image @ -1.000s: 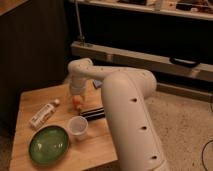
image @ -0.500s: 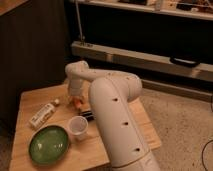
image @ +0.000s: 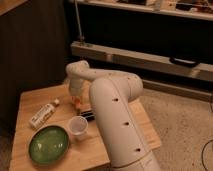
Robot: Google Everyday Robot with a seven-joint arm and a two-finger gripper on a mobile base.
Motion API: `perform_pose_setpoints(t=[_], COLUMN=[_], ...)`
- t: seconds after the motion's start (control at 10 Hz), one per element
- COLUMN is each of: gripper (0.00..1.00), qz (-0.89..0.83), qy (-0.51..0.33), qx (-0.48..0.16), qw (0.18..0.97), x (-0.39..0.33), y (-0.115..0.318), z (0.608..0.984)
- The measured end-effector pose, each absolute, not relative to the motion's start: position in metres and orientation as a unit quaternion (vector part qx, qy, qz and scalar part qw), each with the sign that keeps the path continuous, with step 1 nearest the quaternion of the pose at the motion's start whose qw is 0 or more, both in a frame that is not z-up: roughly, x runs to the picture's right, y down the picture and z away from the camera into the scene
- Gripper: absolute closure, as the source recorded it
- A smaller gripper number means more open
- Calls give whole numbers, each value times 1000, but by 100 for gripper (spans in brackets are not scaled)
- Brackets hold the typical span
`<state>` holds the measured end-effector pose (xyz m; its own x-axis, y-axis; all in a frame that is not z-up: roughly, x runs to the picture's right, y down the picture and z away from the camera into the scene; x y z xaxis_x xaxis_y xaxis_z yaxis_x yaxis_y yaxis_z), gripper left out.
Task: Place the pepper in the ceramic bowl
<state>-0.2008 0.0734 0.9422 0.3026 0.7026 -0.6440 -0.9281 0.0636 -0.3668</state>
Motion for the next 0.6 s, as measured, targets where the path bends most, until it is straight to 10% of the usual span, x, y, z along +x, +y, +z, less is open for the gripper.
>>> perform_pose_setpoints(t=[0.6], gripper=[100], qz=[599], qy=[109], qx=[-370], qw=[702], x=[-183], y=[26], z=[867])
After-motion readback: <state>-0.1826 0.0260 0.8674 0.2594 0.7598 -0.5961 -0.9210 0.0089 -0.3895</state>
